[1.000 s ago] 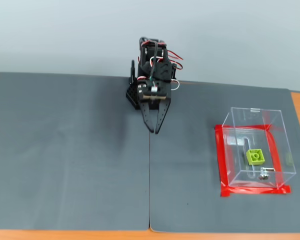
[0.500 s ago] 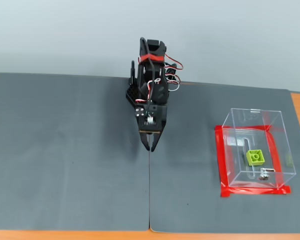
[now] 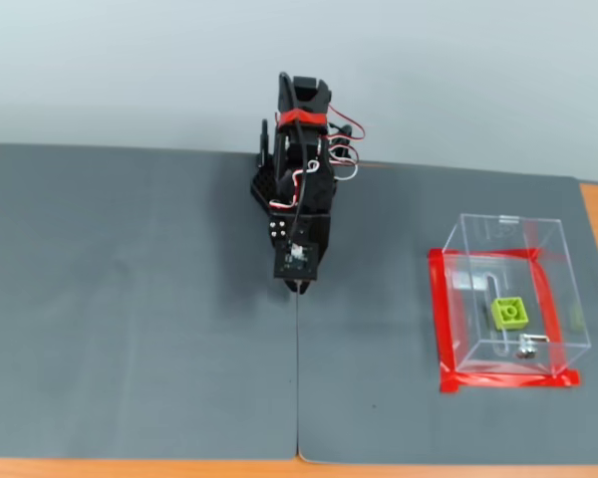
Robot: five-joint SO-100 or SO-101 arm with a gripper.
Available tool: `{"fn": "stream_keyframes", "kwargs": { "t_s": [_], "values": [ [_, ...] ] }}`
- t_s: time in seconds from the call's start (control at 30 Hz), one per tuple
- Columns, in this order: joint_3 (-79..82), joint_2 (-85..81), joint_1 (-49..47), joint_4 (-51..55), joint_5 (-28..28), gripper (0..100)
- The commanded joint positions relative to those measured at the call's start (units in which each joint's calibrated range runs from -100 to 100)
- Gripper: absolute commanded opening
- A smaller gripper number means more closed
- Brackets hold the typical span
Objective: Pick the green lego block and place it into the transparent box
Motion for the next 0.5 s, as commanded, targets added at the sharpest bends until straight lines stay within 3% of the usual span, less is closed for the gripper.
{"fn": "stream_keyframes", "kwargs": {
  "t_s": [0.0, 0.47],
  "values": [
    [-4.90, -0.26, -0.18, 9.87, -0.17, 2],
    [-5.00, -0.26, 0.12, 9.43, -0.17, 2]
  ]
}}
